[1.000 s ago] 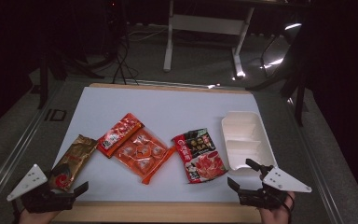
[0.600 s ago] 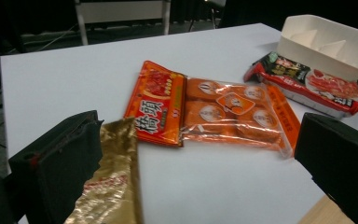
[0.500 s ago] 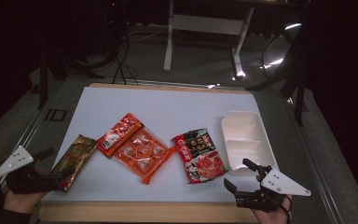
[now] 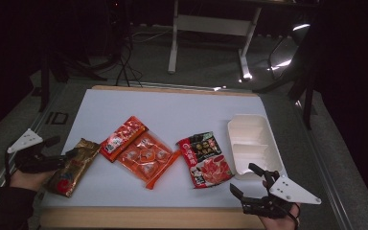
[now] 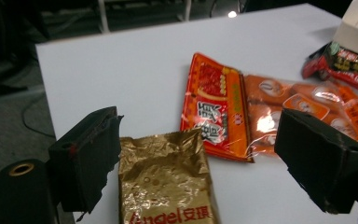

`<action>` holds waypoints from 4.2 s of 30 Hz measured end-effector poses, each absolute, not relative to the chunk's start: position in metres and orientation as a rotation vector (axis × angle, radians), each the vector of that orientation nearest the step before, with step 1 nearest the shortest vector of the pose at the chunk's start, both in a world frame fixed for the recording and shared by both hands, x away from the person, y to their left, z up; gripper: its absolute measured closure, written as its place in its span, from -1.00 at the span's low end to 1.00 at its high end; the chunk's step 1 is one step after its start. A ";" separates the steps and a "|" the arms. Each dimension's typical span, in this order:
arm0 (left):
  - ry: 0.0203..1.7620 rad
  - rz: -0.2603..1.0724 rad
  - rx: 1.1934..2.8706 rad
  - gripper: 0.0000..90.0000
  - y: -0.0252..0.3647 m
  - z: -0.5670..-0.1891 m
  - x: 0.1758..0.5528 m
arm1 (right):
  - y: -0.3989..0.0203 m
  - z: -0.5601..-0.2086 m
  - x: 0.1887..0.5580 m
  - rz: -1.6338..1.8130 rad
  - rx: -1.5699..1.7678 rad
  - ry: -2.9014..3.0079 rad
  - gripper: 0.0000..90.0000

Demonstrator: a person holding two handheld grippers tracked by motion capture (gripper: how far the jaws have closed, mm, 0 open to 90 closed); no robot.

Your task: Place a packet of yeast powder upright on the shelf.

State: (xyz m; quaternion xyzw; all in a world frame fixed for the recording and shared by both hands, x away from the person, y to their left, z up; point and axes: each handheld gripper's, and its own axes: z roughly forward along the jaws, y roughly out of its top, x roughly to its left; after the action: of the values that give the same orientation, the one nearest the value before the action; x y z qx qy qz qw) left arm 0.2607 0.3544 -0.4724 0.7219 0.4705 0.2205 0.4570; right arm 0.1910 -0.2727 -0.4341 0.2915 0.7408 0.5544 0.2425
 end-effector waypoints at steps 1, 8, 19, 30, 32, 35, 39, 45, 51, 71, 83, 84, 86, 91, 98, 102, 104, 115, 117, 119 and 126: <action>1.171 0.550 1.787 -0.62 0.356 -0.475 0.264 | -0.273 -0.434 0.191 1.515 0.797 2.025 -0.71; 1.230 0.516 1.780 -0.46 0.365 -0.493 0.286 | -0.271 -0.437 0.193 1.505 0.801 2.043 -0.71; 1.343 0.463 1.868 -0.19 0.368 -0.519 0.320 | -0.269 -0.439 0.191 1.491 0.784 2.064 -0.70; 1.446 0.426 1.890 0.00 0.371 -0.541 0.341 | -0.269 -0.441 0.192 1.494 0.781 2.091 -0.70; 1.446 0.399 1.903 0.07 0.370 -0.545 0.342 | -0.268 -0.443 0.193 1.492 0.787 2.105 -0.70; 1.441 0.411 1.927 0.12 0.364 -0.550 0.343 | -0.269 -0.443 0.193 1.492 0.792 2.103 -0.70; 1.446 0.424 1.950 0.08 0.359 -0.549 0.344 | -0.270 -0.442 0.193 1.495 0.793 2.095 -0.69; 1.410 0.515 2.060 0.04 0.344 -0.547 0.340 | -0.272 -0.441 0.193 1.492 0.797 2.086 -0.69; 1.344 0.509 2.089 0.31 0.338 -0.547 0.336 | -0.271 -0.442 0.194 1.480 0.802 2.092 -0.68; 1.342 0.485 2.023 0.98 0.343 -0.526 0.318 | -0.274 -0.440 0.195 1.497 0.848 2.080 -0.70; 1.315 0.494 1.927 0.99 0.341 -0.493 0.285 | -0.279 -0.438 0.196 1.495 0.870 2.056 -0.76; 1.316 0.499 1.926 0.99 0.340 -0.492 0.284 | -0.279 -0.438 0.197 1.493 0.877 2.050 -0.76; 1.305 0.500 1.910 0.99 0.338 -0.487 0.279 | -0.280 -0.438 0.197 1.507 0.877 2.041 -0.75; 1.262 0.535 1.907 0.99 0.333 -0.475 0.266 | -0.282 -0.437 0.196 1.500 0.882 2.011 -0.70; 1.197 0.560 1.885 1.00 0.327 -0.450 0.243 | -0.283 -0.434 0.196 1.465 0.894 2.012 -0.70; 1.147 0.569 1.849 1.00 0.322 -0.435 0.233 | -0.283 -0.432 0.196 1.432 0.892 2.010 -0.69; 1.125 0.569 1.823 1.00 0.317 -0.426 0.229 | -0.282 -0.429 0.194 1.430 0.847 1.990 -0.69; 0.992 0.504 1.743 1.00 0.274 -0.401 0.239 | -0.278 -0.417 0.197 1.453 0.835 2.018 -0.71; 0.958 0.489 1.742 1.00 0.263 -0.397 0.242 | -0.277 -0.411 0.199 1.447 0.837 2.005 -0.73; 0.921 0.460 1.739 1.00 0.251 -0.394 0.247 | -0.277 -0.409 0.201 1.425 0.832 1.968 -0.73; 0.811 0.361 1.731 0.99 0.207 -0.394 0.260 | -0.273 -0.402 0.208 1.434 0.815 1.991 -0.73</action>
State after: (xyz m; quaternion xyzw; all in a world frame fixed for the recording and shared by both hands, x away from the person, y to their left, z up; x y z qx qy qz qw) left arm 0.2599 0.2067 -0.3944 0.7353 0.3446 0.1536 0.5631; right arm 0.2079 -0.2734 -0.4023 0.3030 0.7404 0.5334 0.2746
